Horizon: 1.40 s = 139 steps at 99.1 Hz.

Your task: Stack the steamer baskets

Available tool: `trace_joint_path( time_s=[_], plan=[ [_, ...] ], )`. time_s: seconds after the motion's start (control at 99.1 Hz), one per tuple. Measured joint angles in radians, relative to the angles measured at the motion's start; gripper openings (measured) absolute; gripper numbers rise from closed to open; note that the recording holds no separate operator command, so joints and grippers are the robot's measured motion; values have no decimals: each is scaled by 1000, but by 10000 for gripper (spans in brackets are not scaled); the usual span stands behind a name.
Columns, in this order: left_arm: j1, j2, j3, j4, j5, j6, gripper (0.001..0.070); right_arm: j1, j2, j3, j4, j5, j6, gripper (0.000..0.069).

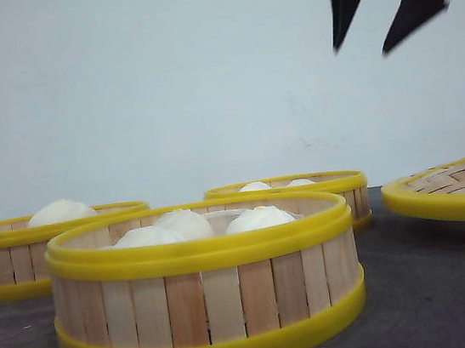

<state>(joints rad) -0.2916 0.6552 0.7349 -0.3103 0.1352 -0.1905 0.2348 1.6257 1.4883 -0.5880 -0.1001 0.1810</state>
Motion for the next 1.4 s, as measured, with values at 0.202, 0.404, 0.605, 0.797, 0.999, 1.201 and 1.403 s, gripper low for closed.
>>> trace_joint_path(
  time_s=[0.202,0.404,0.605,0.797,0.999,1.201,1.403],
  plan=[
    [-58,0,0,0,2,-9,547,1,167,9,47,21,-1,419],
    [-98,0,0,0,2,-9,547,1,283,9,106,27,-1,412],
    [-106,0,0,0,2,-9,548,1,346,9,137,52,0,411],
    [-110,-1,0,-18,2,-9,548,3,371,9,158,52,14,327],
    [-110,-1,0,-37,2,-9,548,13,374,9,155,71,36,132],
    [-110,-1,0,-51,2,-9,548,15,374,11,143,75,87,40],
    [-110,-8,0,-75,2,-9,548,19,374,11,137,77,90,28]
  ],
)
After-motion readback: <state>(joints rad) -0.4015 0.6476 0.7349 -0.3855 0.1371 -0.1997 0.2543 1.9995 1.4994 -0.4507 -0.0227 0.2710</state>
